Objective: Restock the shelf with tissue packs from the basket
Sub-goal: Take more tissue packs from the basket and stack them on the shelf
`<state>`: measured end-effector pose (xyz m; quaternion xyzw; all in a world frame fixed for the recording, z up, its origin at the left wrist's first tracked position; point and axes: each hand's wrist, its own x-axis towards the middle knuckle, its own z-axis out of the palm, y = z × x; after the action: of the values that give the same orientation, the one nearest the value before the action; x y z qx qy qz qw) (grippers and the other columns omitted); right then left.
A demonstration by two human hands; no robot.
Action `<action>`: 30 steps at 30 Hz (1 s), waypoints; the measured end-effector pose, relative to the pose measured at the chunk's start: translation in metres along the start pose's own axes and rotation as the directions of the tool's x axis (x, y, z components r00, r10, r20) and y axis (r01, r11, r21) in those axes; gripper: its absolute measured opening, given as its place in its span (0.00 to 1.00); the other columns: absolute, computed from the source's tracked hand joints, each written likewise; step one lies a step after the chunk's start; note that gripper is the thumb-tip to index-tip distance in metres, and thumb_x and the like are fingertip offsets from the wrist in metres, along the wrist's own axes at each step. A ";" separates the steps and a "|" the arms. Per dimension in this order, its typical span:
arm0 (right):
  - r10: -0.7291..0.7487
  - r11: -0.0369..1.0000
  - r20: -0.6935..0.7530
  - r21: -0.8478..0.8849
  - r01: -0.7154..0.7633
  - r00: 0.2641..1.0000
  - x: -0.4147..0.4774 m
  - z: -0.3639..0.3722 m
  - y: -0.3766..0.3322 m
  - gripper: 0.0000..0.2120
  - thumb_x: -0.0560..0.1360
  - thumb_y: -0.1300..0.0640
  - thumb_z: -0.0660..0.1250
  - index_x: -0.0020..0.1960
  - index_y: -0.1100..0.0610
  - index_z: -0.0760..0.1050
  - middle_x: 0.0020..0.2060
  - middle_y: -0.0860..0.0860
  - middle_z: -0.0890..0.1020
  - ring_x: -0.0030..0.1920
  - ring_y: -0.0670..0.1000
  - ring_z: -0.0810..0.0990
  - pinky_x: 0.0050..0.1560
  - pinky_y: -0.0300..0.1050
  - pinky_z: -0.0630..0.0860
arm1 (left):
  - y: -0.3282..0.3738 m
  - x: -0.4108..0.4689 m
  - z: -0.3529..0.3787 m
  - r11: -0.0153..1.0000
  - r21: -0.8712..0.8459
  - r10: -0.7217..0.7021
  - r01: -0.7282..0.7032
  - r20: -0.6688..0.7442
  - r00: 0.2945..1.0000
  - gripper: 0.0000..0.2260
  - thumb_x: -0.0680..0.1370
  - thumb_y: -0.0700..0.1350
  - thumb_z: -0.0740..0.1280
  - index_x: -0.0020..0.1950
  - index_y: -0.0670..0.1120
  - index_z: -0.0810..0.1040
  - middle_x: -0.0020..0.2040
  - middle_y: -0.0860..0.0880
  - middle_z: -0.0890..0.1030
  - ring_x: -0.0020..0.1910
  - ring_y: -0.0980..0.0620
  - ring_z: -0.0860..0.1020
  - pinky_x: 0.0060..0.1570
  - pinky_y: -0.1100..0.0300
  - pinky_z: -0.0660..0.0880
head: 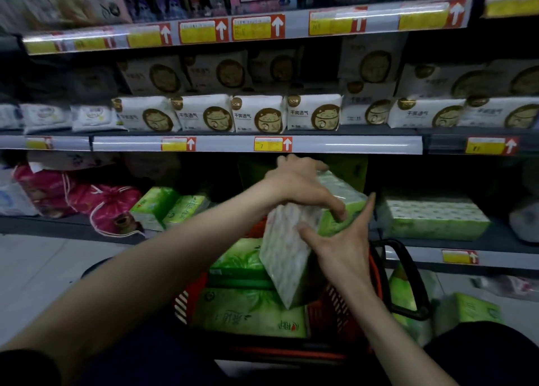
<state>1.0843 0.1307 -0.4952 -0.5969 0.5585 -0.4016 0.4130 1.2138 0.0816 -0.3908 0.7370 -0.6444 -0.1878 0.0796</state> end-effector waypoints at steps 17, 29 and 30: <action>0.633 0.255 0.277 0.807 -0.532 0.723 0.038 -0.072 0.032 0.23 0.70 0.44 0.79 0.60 0.52 0.78 0.57 0.58 0.83 0.57 0.64 0.82 0.49 0.72 0.82 | -0.079 -0.042 0.121 -0.204 -0.893 -0.275 0.402 0.446 0.852 0.35 0.66 0.63 0.81 0.69 0.52 0.78 0.66 0.39 0.81 0.63 0.33 0.80 0.62 0.27 0.73; 0.699 0.059 0.322 0.864 -0.501 0.639 0.067 -0.130 0.045 0.20 0.71 0.45 0.77 0.57 0.53 0.78 0.55 0.58 0.82 0.54 0.64 0.81 0.58 0.77 0.75 | 0.010 0.012 0.118 0.048 -0.902 -0.160 0.429 0.417 0.895 0.20 0.73 0.58 0.71 0.60 0.48 0.83 0.55 0.43 0.87 0.58 0.39 0.84 0.65 0.36 0.76; 0.701 0.041 0.327 0.869 -0.493 0.634 0.075 -0.136 0.047 0.20 0.72 0.44 0.76 0.58 0.53 0.78 0.56 0.58 0.83 0.54 0.64 0.81 0.59 0.79 0.74 | 0.020 0.019 0.116 0.063 -0.894 -0.143 0.444 0.432 0.890 0.19 0.74 0.58 0.70 0.58 0.48 0.84 0.54 0.43 0.87 0.58 0.39 0.83 0.66 0.37 0.75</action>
<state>0.9448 0.0484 -0.4927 0.0723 0.4655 -0.4798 0.7402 1.1533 0.0738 -0.4929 0.5883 -0.1999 -0.6573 0.4264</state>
